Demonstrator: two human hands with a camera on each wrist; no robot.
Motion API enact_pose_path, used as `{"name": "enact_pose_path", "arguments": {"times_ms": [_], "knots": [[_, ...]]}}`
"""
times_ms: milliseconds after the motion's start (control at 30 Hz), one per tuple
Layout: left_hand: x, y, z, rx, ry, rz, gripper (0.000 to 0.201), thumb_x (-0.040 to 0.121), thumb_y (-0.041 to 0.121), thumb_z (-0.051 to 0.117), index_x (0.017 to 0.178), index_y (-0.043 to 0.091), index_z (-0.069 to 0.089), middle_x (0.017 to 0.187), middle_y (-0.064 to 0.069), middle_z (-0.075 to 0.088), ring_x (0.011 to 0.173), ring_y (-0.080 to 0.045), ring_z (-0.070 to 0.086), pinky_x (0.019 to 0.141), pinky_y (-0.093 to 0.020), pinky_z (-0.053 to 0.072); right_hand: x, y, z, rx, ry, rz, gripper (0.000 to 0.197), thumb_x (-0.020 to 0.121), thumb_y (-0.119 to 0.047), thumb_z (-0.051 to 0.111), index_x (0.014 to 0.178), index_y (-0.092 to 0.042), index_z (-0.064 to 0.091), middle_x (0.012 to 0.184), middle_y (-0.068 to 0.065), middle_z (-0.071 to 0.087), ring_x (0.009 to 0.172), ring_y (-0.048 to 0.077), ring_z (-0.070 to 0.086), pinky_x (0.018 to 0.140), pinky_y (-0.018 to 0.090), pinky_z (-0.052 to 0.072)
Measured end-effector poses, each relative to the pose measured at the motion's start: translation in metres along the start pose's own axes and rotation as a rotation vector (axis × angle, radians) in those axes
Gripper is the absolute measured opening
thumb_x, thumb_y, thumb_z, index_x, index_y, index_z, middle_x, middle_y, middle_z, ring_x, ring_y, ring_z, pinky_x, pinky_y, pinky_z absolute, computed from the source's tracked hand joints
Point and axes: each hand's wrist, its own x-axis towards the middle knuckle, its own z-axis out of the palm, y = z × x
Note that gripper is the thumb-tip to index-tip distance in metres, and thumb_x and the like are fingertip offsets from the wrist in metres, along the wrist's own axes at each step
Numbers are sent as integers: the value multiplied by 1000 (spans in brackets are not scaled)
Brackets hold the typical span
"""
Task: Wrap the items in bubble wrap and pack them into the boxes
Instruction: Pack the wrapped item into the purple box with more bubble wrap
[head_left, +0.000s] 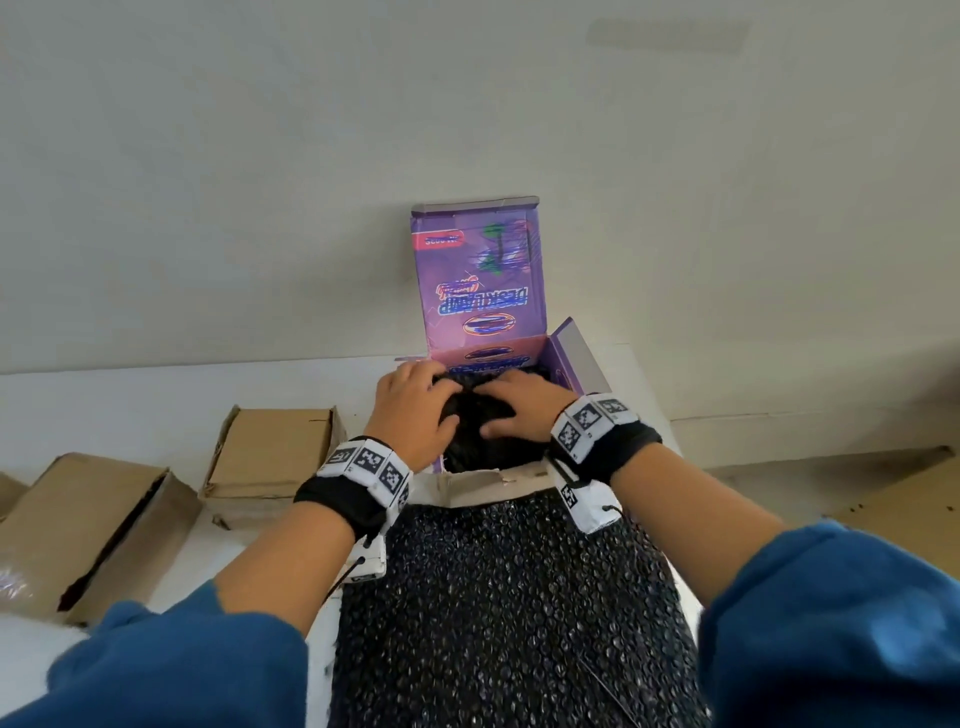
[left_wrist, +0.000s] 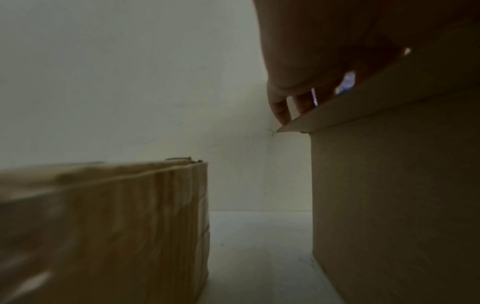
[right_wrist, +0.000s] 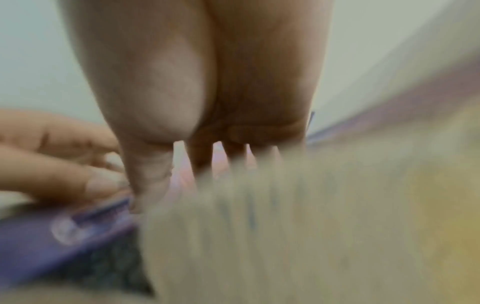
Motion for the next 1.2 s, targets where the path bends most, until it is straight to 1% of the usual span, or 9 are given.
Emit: {"name": "enact_pose_path", "arguments": {"times_ms": [133,200,267,367,500,633,900,1067,1200], "knots": [[-43,10,-6,-240,220,-71,41,82,23,66,122,13,58,134,-14,42,122,-29,41,102,-40,34,-61,2,-15,130,282,-106,43,89,-38,61,127,-19,56,122,10,55,116,24,49,104,36,36],[-71,15,-6,-264,259,-122,41,81,20,66,121,12,57,131,-12,42,120,-27,42,103,-36,32,-100,-2,-10,182,329,-130,36,88,-32,63,120,-16,61,112,9,57,106,20,52,95,27,37],[-98,18,-4,-257,271,-167,39,80,17,66,117,11,57,124,-11,46,115,-27,47,102,-39,38,-135,-5,2,198,285,-141,33,87,-28,65,117,-13,62,109,9,58,98,17,51,90,24,36],[-141,21,5,-274,124,-319,37,86,22,62,121,15,52,122,-6,48,113,-23,48,96,-40,44,-177,-3,32,140,82,-88,37,89,-38,61,120,-19,60,113,1,57,98,10,50,89,25,40],[-193,17,30,-235,-83,-578,41,86,32,62,122,18,50,121,-7,53,108,-24,53,90,-41,48,-205,4,91,103,-162,30,45,87,-50,58,126,-28,53,125,1,50,115,19,51,99,34,42],[-225,14,53,-233,-238,-782,45,82,40,66,119,16,52,117,-9,56,105,-25,57,91,-40,48,-211,-3,139,136,-215,118,58,88,-50,57,139,-28,40,139,8,36,130,28,36,107,40,36],[-248,13,69,-251,-192,-901,52,77,44,72,111,8,56,105,-11,61,95,-27,60,80,-34,50,-206,-11,182,45,-55,217,65,87,-53,56,142,-27,35,137,6,30,127,30,29,105,42,39],[-244,14,61,-245,-137,-821,31,82,38,68,86,11,55,81,-5,61,81,-26,59,66,-28,38,-199,-11,179,51,-59,224,61,87,-51,56,140,-25,38,136,6,31,127,30,30,107,41,37],[-233,19,41,-222,-74,-763,28,81,36,70,77,14,52,72,-2,57,73,-24,55,62,-29,38,-197,-7,177,60,-73,218,58,88,-50,57,138,-27,40,137,7,31,128,30,31,107,40,35]]}}
